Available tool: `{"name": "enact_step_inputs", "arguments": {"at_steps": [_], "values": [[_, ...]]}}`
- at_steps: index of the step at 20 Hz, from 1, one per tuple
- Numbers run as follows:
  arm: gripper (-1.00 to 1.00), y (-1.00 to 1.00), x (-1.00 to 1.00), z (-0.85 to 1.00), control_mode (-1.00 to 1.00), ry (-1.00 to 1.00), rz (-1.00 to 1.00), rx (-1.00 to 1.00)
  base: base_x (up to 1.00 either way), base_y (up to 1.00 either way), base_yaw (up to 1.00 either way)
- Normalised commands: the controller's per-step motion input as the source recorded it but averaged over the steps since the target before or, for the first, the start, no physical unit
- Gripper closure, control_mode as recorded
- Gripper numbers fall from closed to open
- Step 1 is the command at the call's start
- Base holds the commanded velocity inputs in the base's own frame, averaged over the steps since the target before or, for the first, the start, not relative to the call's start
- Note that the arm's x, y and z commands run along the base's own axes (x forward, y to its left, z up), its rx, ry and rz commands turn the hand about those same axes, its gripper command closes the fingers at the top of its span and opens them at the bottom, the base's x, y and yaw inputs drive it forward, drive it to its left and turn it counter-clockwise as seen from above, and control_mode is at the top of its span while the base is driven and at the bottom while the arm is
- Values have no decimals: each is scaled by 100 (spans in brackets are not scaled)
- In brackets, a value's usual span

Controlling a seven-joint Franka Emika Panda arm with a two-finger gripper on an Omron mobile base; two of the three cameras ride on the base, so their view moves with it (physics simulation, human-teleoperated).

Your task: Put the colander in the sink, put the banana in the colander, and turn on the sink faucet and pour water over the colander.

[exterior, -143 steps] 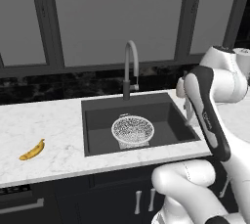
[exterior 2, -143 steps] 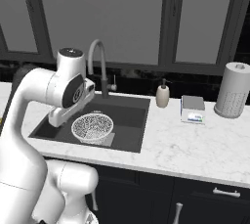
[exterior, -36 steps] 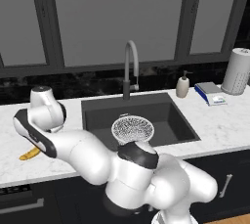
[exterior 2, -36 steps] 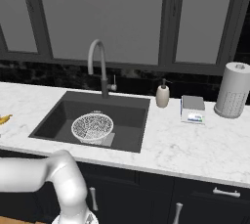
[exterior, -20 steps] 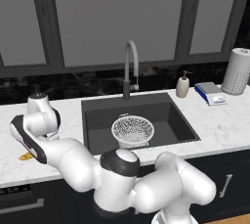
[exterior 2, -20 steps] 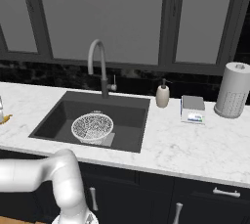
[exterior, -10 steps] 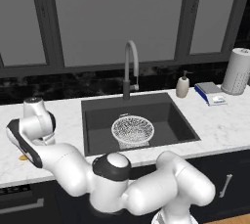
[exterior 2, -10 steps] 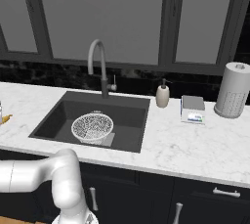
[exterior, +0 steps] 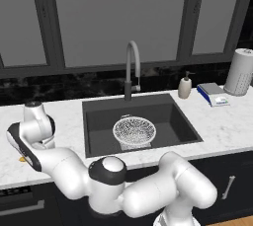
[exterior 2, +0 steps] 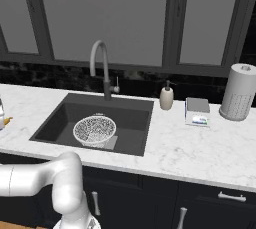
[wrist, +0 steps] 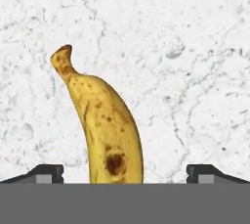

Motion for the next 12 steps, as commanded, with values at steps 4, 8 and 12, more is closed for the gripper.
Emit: {"name": "enact_step_inputs", "arguments": {"at_steps": [4, 8, 12], "values": [[-100, 5, 3, -26, -100, 0, 0, 0, 0, 0, 0], [100, 9, 0, -37, -100, 0, 0, 0, 0, 0, 0], [100, 14, 0, -37, -100, 0, 0, 0, 0, 0, 0]]}}
